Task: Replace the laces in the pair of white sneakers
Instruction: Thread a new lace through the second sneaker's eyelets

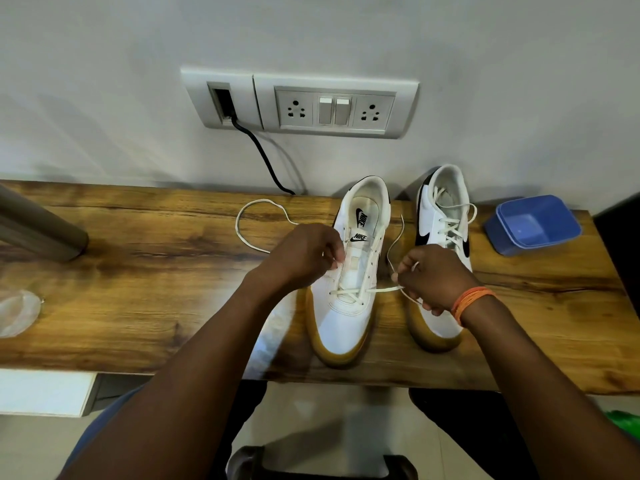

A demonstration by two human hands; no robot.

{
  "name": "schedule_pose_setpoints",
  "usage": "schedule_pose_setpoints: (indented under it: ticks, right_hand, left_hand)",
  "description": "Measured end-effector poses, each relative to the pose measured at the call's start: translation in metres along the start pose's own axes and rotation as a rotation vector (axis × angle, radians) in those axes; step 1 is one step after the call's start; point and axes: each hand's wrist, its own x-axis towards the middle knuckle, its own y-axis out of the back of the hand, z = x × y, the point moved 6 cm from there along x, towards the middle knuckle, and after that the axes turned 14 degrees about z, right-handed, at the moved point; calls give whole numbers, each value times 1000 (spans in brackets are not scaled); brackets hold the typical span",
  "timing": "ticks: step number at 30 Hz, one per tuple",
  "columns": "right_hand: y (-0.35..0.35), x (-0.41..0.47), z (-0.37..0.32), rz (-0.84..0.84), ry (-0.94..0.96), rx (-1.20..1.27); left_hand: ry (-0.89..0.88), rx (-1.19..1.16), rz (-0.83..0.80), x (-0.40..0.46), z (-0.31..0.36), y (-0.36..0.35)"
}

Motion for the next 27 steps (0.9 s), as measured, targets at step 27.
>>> schedule_pose_setpoints:
  ticks: [27]
  right_hand:
    - [8,6,-23,75,341,-296]
  left_hand:
    - [653,-590,-98,-15,2,-16]
